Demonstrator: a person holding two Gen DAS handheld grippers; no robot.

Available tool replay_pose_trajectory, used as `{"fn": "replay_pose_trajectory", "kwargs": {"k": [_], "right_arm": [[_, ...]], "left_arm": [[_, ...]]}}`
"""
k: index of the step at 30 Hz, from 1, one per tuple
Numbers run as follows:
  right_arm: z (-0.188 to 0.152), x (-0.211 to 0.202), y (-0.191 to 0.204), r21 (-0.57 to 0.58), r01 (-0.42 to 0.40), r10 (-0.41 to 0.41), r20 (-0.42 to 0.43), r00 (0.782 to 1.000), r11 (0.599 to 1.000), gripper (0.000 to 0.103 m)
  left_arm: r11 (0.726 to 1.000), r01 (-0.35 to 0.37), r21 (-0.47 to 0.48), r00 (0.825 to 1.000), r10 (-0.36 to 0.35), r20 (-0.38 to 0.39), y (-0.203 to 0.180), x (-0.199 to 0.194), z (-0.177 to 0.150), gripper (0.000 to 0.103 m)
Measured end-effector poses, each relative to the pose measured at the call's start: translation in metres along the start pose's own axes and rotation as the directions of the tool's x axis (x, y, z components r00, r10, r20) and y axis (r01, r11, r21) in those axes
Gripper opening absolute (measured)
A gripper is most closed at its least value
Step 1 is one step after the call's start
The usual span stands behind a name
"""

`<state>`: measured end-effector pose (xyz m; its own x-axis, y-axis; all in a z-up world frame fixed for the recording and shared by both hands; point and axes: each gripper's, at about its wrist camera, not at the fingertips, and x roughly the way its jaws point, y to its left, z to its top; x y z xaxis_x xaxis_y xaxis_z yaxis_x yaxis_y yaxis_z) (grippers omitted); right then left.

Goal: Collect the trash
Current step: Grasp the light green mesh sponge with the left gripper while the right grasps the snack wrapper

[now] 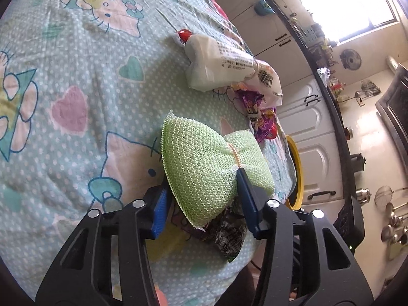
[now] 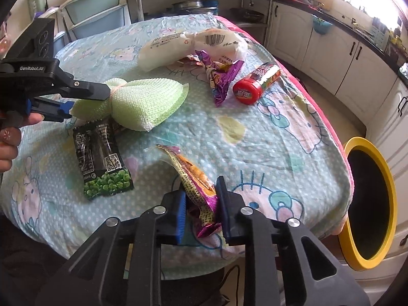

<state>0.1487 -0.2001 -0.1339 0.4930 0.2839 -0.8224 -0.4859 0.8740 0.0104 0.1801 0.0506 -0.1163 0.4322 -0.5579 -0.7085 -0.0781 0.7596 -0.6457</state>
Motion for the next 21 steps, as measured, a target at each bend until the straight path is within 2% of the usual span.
{"fn": "replay_pose_trajectory", "kwargs": {"k": [7, 12, 21], "right_arm": [[0.002, -0.017, -0.007, 0.056, -0.044, 0.041, 0.043, 0.998, 0.997, 0.02], [0.008, -0.04, -0.013, 0.081, -0.047, 0.039, 0.098, 0.994, 0.996, 0.02], [0.018, -0.083, -0.029, 0.119, -0.019, -0.005, 0.201, 0.98, 0.993, 0.02]], "left_arm": [[0.994, -0.008, 0.105, 0.998, 0.0, 0.069, -0.026, -0.019, 0.007, 0.037], [0.971, -0.081, 0.227, 0.987, 0.045, 0.157, -0.058, -0.037, 0.01, 0.036], [0.933, -0.123, 0.337, 0.973, 0.046, 0.228, -0.099, -0.047, 0.013, 0.036]]}}
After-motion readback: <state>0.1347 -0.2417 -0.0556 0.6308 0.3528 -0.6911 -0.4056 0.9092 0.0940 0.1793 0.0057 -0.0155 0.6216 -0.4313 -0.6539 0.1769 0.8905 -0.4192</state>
